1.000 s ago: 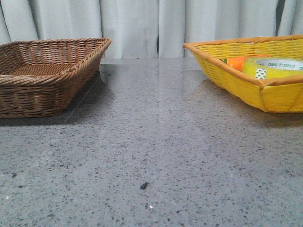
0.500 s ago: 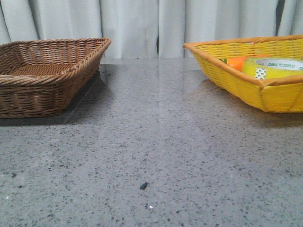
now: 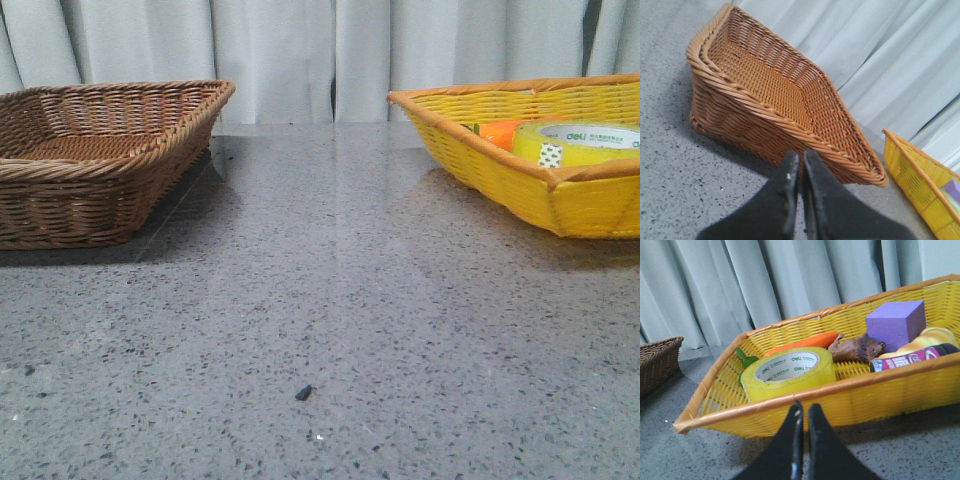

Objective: Transfer tape with both arms
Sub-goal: 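Reach the right gripper into the yellow basket and grasp the yellow tape roll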

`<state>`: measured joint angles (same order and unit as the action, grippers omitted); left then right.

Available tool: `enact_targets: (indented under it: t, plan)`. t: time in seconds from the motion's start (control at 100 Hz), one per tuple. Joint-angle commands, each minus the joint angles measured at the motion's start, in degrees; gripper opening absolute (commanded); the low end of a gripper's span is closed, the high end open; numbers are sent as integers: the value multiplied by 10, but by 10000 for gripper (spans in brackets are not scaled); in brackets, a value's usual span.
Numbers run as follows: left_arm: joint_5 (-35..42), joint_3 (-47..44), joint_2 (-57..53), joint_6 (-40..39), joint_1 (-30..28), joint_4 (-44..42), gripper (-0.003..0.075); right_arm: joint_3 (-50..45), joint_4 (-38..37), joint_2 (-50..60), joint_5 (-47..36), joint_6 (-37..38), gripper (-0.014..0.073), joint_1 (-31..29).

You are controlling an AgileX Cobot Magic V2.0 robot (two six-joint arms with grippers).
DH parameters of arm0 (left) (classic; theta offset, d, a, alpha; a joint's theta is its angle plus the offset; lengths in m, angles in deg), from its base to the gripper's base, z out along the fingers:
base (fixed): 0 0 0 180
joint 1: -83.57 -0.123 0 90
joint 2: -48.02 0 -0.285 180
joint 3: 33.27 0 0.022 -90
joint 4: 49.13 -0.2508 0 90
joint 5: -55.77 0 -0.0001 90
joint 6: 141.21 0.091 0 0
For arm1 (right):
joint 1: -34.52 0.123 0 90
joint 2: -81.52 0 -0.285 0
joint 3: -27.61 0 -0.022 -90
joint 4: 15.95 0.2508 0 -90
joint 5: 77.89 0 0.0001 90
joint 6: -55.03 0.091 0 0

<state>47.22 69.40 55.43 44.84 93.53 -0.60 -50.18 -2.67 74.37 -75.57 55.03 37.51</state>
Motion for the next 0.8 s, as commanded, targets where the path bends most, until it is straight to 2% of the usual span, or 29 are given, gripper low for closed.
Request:
enact_targets:
  t: [0.0, 0.06, 0.09, 0.18, 0.25, 0.34, 0.41, 0.47, 0.54, 0.63, 0.67, 0.79]
  plan:
    - [41, 4, -16, -4, -2, 25, -21, -9, 63, 11, -61, 24, -74, -4]
    - [40, 25, -16, 4, 0, 7, -21, 6, 162, 11, -64, 54, -74, -4]
    - [35, 44, -15, 16, 0, -14, -21, 19, 177, 11, -57, 54, -74, -2]
    - [-2, 109, 7, 41, 0, -111, -20, 80, 146, 0, -6, 53, -74, -1]
    - [-65, 176, 57, 41, 0, -199, -13, 142, 106, -33, 60, 49, -74, -1]
    - [-171, 267, 151, 42, 0, -268, 73, 233, 61, -104, 154, 49, -45, -1]
    - [-231, 331, 227, 42, 0, -278, 190, 308, 46, -183, 213, 49, 22, -1]
    - [-257, 380, 287, 42, 0, -278, 279, 379, 45, -261, 263, 44, 127, -1]
    - [-268, 421, 339, 42, 0, -278, 319, 461, 45, -347, 324, 26, 276, -1]
    - [-264, 449, 381, 42, 0, -278, 315, 567, 45, -455, 414, 3, 430, -1]
    - [-259, 452, 394, 42, 1, -278, 315, 606, 45, -501, 450, -13, 448, -1]
    - [-247, 452, 404, 42, 16, -278, 315, 718, 45, -620, 550, -22, 429, 3]
